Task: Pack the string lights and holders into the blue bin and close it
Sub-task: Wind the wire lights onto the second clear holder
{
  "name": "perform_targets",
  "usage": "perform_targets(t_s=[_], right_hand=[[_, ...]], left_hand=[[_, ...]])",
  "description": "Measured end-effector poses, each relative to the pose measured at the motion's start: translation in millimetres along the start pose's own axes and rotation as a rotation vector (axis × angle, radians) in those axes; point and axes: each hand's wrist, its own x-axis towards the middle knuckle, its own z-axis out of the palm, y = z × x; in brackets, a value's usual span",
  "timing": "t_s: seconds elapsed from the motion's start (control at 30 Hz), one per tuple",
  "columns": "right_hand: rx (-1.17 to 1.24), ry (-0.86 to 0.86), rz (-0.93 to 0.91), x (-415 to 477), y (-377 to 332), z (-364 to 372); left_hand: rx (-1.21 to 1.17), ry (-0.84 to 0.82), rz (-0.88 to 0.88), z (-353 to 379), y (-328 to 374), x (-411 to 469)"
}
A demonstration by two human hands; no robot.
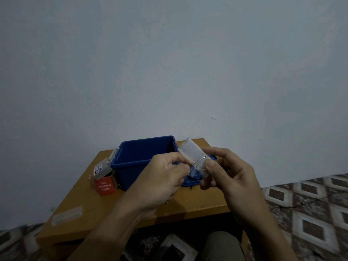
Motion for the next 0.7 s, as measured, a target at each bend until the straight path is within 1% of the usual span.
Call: perform_targets(t_s=[0.1,0.2,0.3,0.43,0.5,0.6,0.63,0.7], right_hand=[[-0.016,0.039,-0.011,0.5,0.6,2.8],[0.007,0.09,0.011,1.4,1.8,2.2],[0.034,0.099,0.041,1.4,1.1,1.2],[0.065,0.103,0.049,1.9,0.5,0.6],[0.078,0.102,0.054,2.0,0.7,0.1],[0.149,0.099,0.067,2.3,0.2,-1.4],[0.171,0.092,0.07,2.3,-0.3,-2.3],[0.222,0.051,0.085,2.6,-1.8,-4.4]], left_hand=[[-0.011,0.009,0.009,0.3,-1.2,0.8],[-0.019,-0.021,0.016,0.6,-1.7,0.5],[-0.013,-0.057,0.004,-1.3,-5.3,1.1],[-0.001,-0.064,-0.043,-5.6,-12.8,3.3],[0.056,-0.063,-0.069,-9.8,-15.8,5.3],[0.216,-0.068,-0.096,-16.8,-19.1,9.4],[0.236,-0.067,-0.11,-19.1,-19.7,10.6],[0.2,-0.072,-0.146,-23.3,-19.2,12.7]])
